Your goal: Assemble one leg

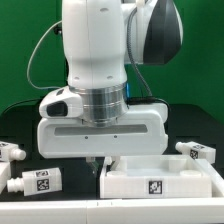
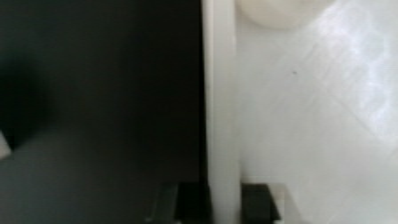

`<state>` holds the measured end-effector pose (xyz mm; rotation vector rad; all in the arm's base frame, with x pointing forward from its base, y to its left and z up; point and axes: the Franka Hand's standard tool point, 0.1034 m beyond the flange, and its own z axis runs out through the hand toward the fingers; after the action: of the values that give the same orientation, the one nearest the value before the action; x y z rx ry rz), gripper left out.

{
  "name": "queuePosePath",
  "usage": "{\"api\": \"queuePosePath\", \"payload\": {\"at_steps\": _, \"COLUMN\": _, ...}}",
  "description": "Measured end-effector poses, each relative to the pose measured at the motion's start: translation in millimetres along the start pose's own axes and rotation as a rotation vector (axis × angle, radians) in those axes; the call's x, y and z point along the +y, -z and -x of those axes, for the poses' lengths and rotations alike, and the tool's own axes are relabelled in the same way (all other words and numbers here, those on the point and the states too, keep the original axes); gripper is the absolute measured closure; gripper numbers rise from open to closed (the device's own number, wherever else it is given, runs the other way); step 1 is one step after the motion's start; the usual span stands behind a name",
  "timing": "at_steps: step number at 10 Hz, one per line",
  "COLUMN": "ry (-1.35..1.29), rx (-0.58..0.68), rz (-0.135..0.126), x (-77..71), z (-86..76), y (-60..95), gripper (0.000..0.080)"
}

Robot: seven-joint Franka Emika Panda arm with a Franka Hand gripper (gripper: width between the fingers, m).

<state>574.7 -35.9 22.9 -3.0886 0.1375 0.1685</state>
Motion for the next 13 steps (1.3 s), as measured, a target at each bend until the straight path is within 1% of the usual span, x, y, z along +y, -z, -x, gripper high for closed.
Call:
{"api": "queuePosePath", "payload": {"at_steps": 1, "ry": 0.019, "rx": 0.005, "rz": 0.003, "x": -2.4, "z": 3.1, "y": -4.1, "gripper": 0.0745}}
{"api": "queuePosePath", "payload": {"at_steps": 3, "ry": 0.038, "rx": 0.022, "rz": 0.004, "x": -13.5, "z": -0.3, "y": -7.4, "gripper": 0.0745}}
{"api": "queuePosePath", "payload": {"at_steps": 4, "ry": 0.041, "rx": 0.024, "rz": 0.005, "x": -14.9, "z": -5.9, "y": -11.1, "gripper": 0.0745}}
{"api": "queuePosePath", "payload": {"at_steps": 5, "ry": 0.016, "rx": 0.022, "rz": 0.007, "x": -16.0, "z": -18.3, "y": -10.9, "gripper": 0.0745}}
{"api": "queuePosePath", "payload": {"at_steps": 6, "ry": 0.010, "rx": -0.023, "rz": 0.019, "x": -16.1, "z": -21.1, "y": -11.4, "gripper": 0.0745}}
{"api": "queuePosePath", "payload": {"at_steps": 7, "ry": 0.011, "rx": -0.052, "rz": 0.021, "x": -16.1, "z": -21.2, "y": -11.5, "gripper": 0.0745}}
{"api": "queuePosePath", "payload": {"at_steps": 9, "ry": 0.005, "rx": -0.078, "rz": 0.046, "x": -15.8, "z": -20.6, "y": -9.5, "gripper": 0.0744}}
{"api": "queuePosePath", "payload": {"at_steps": 10, "ry": 0.011, "rx": -0.078, "rz": 0.042, "x": -15.3, "z": -20.5, "y": -9.8, "gripper": 0.0744}}
{"api": "queuePosePath", "payload": {"at_steps": 11, "ry": 0.012, "rx": -0.078, "rz": 0.042, "x": -15.9, "z": -20.3, "y": -10.0, "gripper": 0.0669}}
{"api": "queuePosePath", "payload": {"at_steps": 12, "ry": 0.012, "rx": -0.079, "rz": 0.042, "x": -17.0, "z": -19.5, "y": -8.6, "gripper": 0.0669}}
{"api": "queuePosePath", "payload": {"at_steps": 13, "ry": 0.019, "rx": -0.081, "rz": 0.040, "x": -23.2, "z": -13.3, "y": 0.3, "gripper": 0.0467}}
